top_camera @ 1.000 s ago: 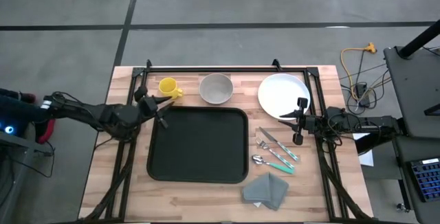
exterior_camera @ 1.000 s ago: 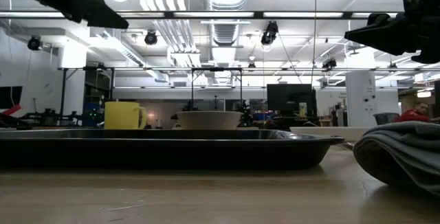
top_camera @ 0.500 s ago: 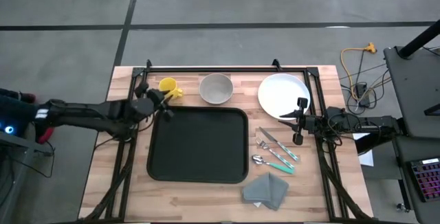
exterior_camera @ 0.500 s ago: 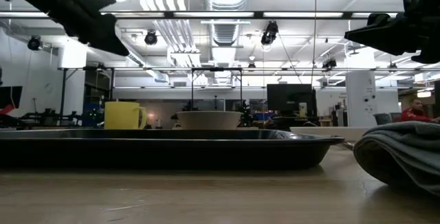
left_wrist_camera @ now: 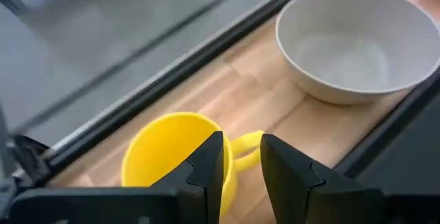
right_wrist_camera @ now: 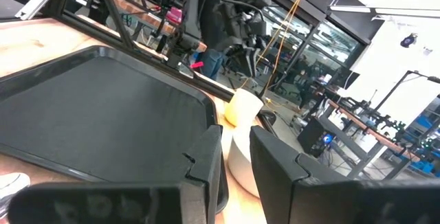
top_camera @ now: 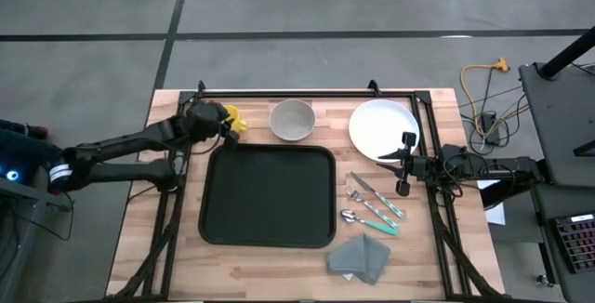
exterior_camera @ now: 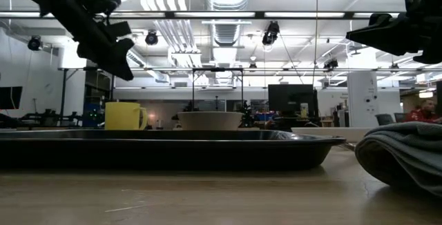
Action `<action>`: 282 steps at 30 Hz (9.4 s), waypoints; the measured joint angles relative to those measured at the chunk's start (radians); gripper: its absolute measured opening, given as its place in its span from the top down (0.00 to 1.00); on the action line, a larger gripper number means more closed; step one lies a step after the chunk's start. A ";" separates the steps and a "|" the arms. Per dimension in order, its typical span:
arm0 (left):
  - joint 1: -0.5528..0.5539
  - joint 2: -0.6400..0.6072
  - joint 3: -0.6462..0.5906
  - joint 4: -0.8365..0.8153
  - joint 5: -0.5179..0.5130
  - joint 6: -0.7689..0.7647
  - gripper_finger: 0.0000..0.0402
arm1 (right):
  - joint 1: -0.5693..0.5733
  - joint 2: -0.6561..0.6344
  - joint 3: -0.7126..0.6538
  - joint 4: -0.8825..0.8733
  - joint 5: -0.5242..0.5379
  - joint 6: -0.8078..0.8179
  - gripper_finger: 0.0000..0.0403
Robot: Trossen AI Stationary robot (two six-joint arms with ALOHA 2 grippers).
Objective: Set up tray
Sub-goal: Put the yellow cup on the top left of the black serving tray, then put the white plate on the black serving tray below the yellow cup
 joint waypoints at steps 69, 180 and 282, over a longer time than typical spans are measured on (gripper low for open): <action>0.108 0.289 0.125 -0.178 0.071 0.084 1.00 | 0.000 0.000 0.000 0.000 0.000 0.000 0.83; -0.350 0.110 0.090 -0.457 0.144 -0.279 0.97 | 0.000 0.000 0.000 0.000 0.000 0.000 0.83; -0.695 0.108 0.161 -0.150 0.447 -0.214 0.37 | 0.000 0.000 0.000 0.000 0.000 0.000 0.83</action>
